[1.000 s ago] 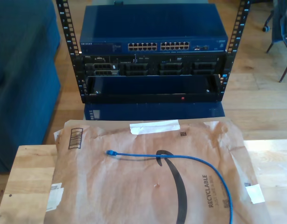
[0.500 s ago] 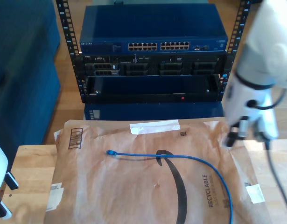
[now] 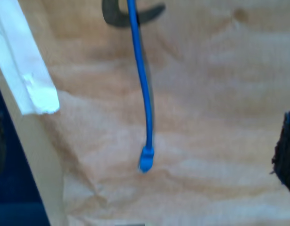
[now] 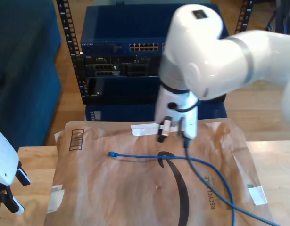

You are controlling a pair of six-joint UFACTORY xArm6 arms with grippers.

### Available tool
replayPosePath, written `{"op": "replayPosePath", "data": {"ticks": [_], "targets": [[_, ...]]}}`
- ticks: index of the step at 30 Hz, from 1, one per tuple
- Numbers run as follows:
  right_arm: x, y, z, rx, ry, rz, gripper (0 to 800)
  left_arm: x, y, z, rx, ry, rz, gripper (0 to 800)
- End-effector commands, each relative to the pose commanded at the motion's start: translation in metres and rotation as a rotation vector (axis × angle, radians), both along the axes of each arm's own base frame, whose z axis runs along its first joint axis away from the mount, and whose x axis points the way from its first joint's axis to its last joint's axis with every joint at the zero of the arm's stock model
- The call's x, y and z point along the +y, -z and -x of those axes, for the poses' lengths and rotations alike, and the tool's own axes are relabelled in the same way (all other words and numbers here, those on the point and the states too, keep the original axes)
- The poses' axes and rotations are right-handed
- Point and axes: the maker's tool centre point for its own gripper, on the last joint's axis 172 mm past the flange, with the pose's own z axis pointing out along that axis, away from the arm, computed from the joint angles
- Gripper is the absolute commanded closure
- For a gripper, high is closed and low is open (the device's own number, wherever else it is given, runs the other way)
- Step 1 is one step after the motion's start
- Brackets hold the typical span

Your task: Grab the cable and plug it in

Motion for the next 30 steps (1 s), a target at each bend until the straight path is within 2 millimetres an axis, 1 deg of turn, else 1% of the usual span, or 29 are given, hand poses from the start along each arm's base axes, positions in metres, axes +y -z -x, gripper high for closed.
{"op": "replayPosePath", "data": {"ticks": [4, 7, 8, 10, 12, 15, 17, 18, 21, 23, 27, 30], "targets": [[0.015, 0.005, 0.002, 0.023, 0.098, -0.006, 6, 0.000, 0.000, -0.001, 0.002, -0.007, -0.002, 1], [0.025, 0.020, 0.003, 0.052, 0.157, 0.005, 6, 0.001, 0.000, -0.004, 0.001, -0.006, -0.003, 1], [0.028, 0.028, 0.004, 0.065, 0.157, 0.014, 6, 0.003, -0.001, -0.009, -0.007, -0.005, -0.007, 1], [0.036, 0.043, 0.000, 0.079, 0.151, 0.026, 6, 0.004, 0.004, -0.011, 0.001, -0.007, -0.005, 1], [0.048, 0.054, -0.002, 0.078, 0.135, 0.027, 7, 0.004, 0.007, -0.014, 0.001, -0.013, -0.009, 1], [0.059, 0.069, -0.002, 0.082, 0.118, 0.032, 10, 0.003, 0.008, -0.017, -0.004, -0.009, -0.015, 1], [0.071, 0.090, 0.000, 0.087, 0.097, 0.039, 14, 0.002, 0.007, -0.018, -0.007, -0.006, -0.016, 1], [0.074, 0.099, 0.000, 0.090, 0.093, 0.043, 16, 0.003, 0.006, -0.020, -0.012, -0.005, -0.017, 1], [0.076, 0.124, 0.001, 0.112, 0.088, 0.064, 28, 0.004, 0.003, -0.022, -0.019, -0.005, -0.020, 1], [0.077, 0.132, -0.001, 0.108, 0.072, 0.085, 36, 0.004, 0.003, -0.023, -0.021, -0.003, -0.020, 1], [0.080, 0.139, -0.007, 0.105, 0.066, 0.095, 60, 0.005, 0.002, -0.025, -0.025, -0.003, -0.021, 1], [0.083, 0.151, -0.011, 0.116, 0.065, 0.106, 65, 0.004, 0.002, -0.024, -0.022, -0.003, -0.020, 1]]}}
